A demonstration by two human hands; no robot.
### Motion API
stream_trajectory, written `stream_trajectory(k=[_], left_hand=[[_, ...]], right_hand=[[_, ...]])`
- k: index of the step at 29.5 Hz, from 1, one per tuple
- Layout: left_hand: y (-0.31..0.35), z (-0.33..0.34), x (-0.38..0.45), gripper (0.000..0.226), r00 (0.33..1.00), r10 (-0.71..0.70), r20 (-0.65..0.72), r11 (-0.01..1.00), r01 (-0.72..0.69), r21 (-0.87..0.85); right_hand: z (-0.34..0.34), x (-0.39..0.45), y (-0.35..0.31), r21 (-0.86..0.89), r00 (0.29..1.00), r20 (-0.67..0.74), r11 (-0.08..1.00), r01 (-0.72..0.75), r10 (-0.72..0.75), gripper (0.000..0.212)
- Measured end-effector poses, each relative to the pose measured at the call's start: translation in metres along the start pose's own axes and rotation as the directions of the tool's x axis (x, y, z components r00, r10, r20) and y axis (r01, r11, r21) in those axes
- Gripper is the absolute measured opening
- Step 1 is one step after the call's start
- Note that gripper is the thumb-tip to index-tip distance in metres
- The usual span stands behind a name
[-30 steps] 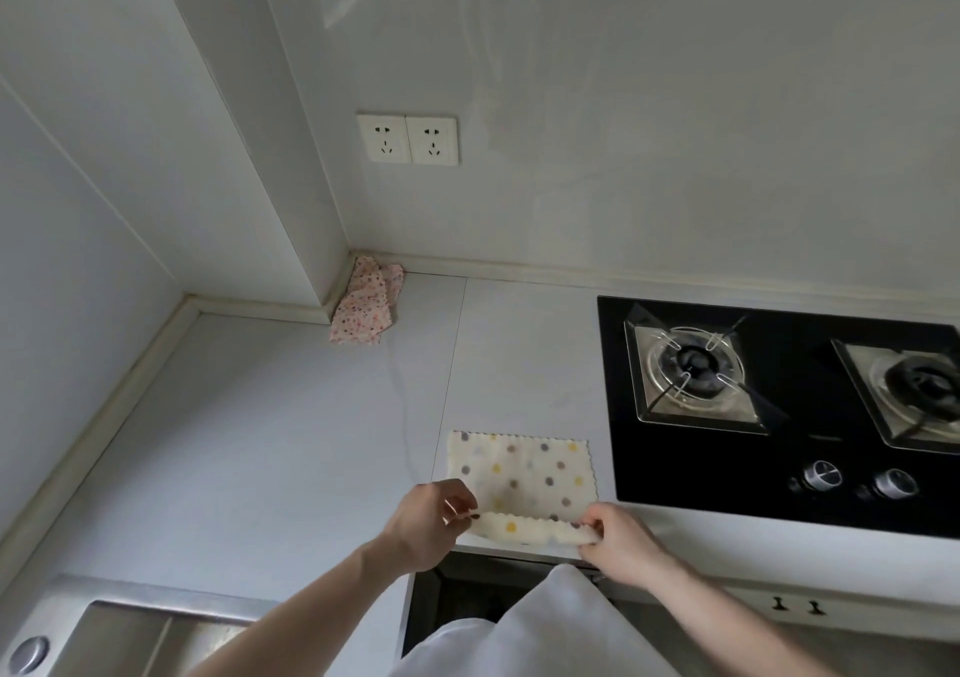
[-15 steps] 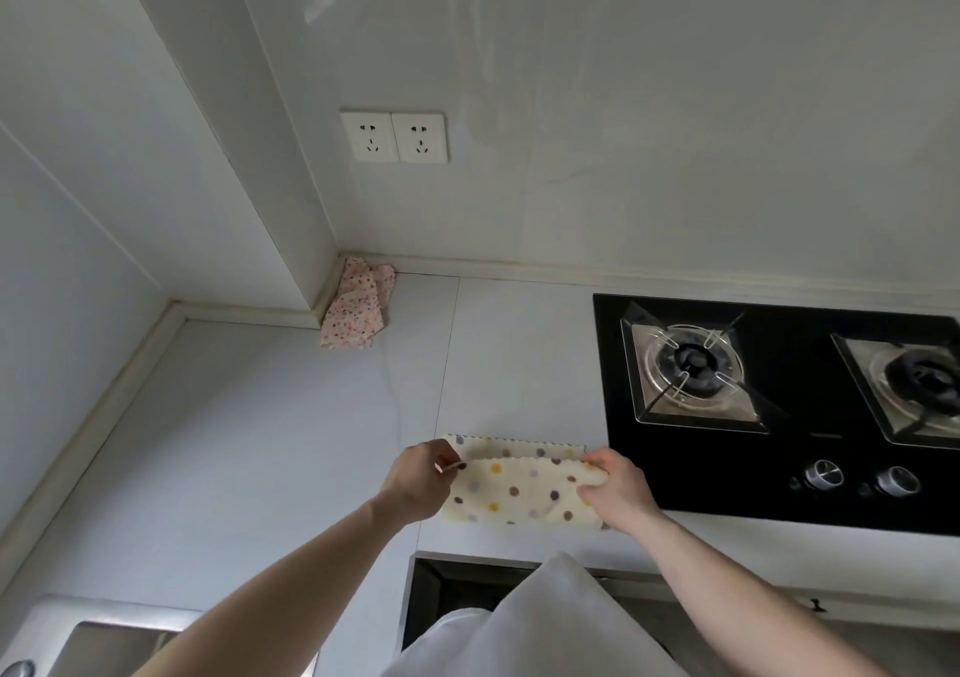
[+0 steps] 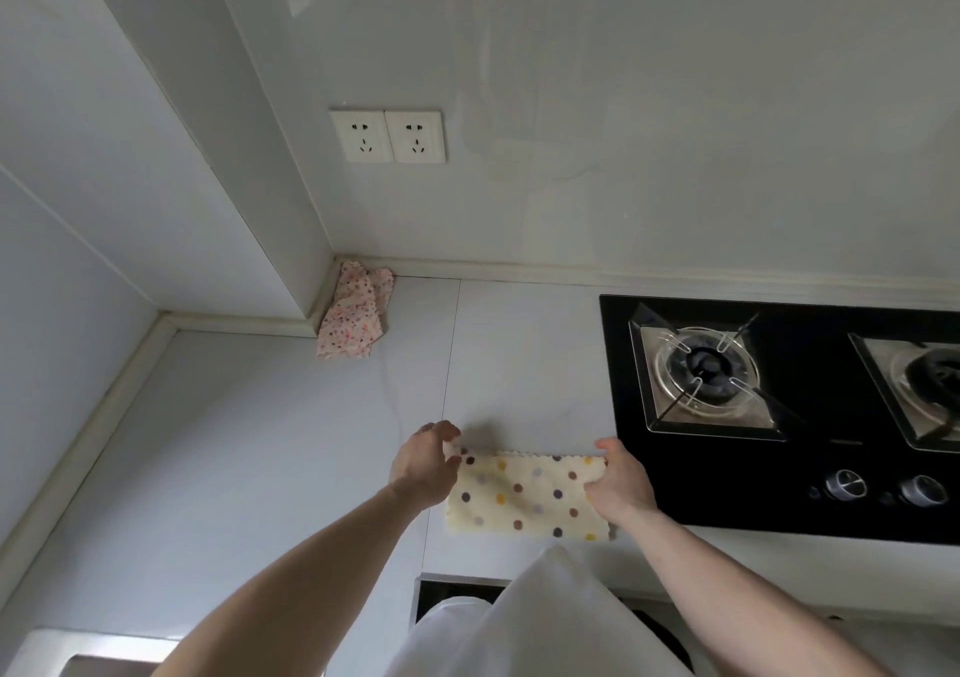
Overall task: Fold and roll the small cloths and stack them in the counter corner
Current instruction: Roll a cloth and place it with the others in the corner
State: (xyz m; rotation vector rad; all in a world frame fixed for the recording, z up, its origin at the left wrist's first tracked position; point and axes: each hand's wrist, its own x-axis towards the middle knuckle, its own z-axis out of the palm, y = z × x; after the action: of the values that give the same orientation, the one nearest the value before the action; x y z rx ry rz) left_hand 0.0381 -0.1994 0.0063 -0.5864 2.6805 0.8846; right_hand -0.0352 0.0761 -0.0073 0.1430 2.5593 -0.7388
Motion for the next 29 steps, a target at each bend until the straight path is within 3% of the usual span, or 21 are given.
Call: stream_trajectory(k=[2,5,9,13,19,24,29], left_hand=[[-0.001,0.003,-0.002,0.042,0.998,0.051,-0.032,0.997,-0.049,0.063],[0.001,0.012,-0.016,0.035,0.980,0.198,-0.026,0.974,-0.194,0.114],[0.001,0.034,-0.042,0.037,0.927,0.318,0.197,0.912,-0.356,0.205],[-0.005,0.048,-0.055,0.056,0.908,0.238,0.346,0.892,-0.345,0.291],[-0.008,0.048,-0.062,0.064,0.897,0.222,0.383,0.893,-0.345,0.289],[-0.006,0.051,-0.068,0.055,0.894,0.243,0.377,0.918,-0.337,0.209],[-0.002,0.063,-0.078,0.055,0.949,0.231,0.217,0.947,-0.270,0.175]], right_hand=[[0.003,-0.004,0.000,-0.056,1.000,-0.014,0.998,-0.012,0.011,0.071],[0.012,-0.011,0.004,-0.052,0.998,-0.015,0.997,-0.057,0.056,0.072],[0.022,-0.023,0.009,0.028,0.992,-0.021,0.992,-0.126,0.127,0.066],[0.027,-0.030,0.011,0.154,0.974,0.027,0.962,-0.227,0.225,0.063],[0.029,-0.025,0.017,0.240,0.930,0.186,0.903,-0.357,0.318,0.035],[0.019,-0.036,0.022,0.418,0.957,0.134,0.861,-0.289,0.256,0.023],[0.000,-0.046,0.023,0.432,0.982,0.006,0.885,-0.173,0.189,0.011]])
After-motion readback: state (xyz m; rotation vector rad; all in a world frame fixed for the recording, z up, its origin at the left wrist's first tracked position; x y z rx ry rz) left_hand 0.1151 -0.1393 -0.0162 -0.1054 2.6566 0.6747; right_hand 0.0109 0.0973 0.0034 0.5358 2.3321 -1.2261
